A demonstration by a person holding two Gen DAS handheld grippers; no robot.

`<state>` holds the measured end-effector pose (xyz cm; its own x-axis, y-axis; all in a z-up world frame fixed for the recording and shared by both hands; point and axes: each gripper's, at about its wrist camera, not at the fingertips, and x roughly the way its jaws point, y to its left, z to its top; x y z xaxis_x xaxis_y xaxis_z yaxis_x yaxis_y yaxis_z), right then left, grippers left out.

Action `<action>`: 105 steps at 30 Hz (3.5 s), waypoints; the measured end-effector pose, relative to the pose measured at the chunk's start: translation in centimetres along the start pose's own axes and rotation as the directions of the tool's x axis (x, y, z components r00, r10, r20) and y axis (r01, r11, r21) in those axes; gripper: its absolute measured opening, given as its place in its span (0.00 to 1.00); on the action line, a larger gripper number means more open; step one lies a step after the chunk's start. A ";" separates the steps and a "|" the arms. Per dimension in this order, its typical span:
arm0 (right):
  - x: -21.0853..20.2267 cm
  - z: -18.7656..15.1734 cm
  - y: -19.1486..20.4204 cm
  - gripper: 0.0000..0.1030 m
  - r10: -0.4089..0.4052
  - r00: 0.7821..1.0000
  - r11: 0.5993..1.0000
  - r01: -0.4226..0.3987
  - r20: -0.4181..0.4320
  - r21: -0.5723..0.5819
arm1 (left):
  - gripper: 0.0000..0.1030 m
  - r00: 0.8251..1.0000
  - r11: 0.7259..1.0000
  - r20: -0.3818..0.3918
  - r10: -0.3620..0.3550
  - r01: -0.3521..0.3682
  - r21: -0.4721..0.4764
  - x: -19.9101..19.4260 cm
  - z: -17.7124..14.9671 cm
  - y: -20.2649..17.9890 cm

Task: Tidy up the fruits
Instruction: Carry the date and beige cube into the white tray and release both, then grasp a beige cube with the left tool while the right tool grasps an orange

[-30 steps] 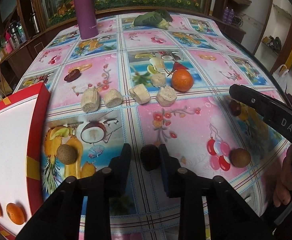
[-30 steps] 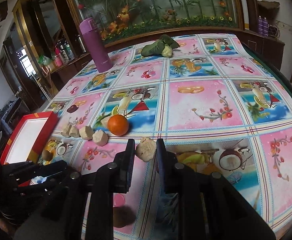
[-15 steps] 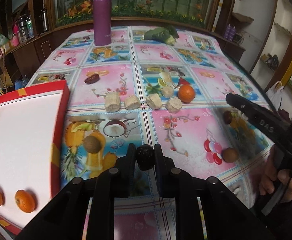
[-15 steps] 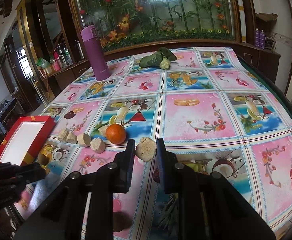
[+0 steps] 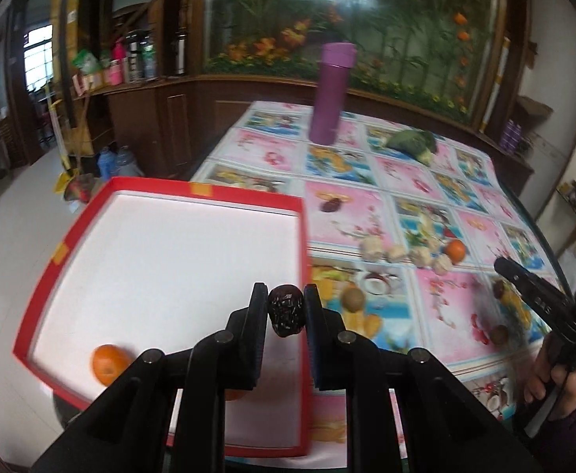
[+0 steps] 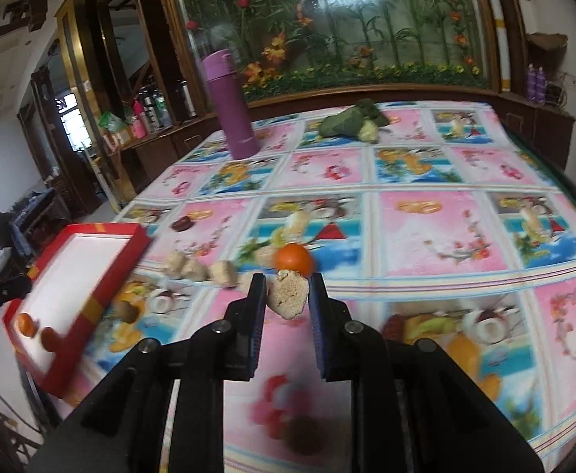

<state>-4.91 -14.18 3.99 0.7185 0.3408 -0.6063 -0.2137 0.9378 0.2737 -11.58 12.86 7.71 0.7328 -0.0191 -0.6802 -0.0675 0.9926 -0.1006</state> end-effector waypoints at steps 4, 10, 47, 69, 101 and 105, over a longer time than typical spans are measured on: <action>1.1 -0.1 4.2 0.23 0.090 0.995 0.996 -0.091 -0.032 -0.026 | 0.16 0.999 0.999 0.022 0.039 -0.038 -0.035 -0.6 0.0 2.6; 2.8 0.5 12.5 0.23 0.217 0.973 0.967 -0.226 -0.083 -0.121 | 0.16 0.996 0.993 0.028 0.089 -0.086 -0.084 -0.7 0.1 6.5; 12.3 -2.2 25.7 0.24 0.165 0.891 0.930 -0.283 -0.422 -0.234 | 0.25 0.935 0.938 -0.114 0.337 -0.344 -0.046 3.9 -1.1 15.5; 5.6 1.1 17.4 0.40 0.248 0.938 0.958 -0.275 -0.242 -0.080 | 0.64 0.925 0.925 0.049 0.377 -0.379 0.036 -0.7 0.8 9.2; -1.3 0.9 -7.3 0.41 -0.083 0.984 0.993 0.095 -0.156 0.070 | 0.65 0.990 0.947 -0.086 0.113 -0.081 0.311 6.1 2.2 -7.1; 1.4 2.8 -5.4 0.41 -0.006 0.985 0.996 0.020 -0.171 0.082 | 0.65 0.989 0.950 -0.114 0.098 -0.058 0.307 7.6 3.1 -7.8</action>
<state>-0.90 -18.98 3.73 0.5960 0.3418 -0.7266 -0.1442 0.9357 0.3220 -3.36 5.38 5.57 0.6404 0.0642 -0.7654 0.1010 0.9808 0.1667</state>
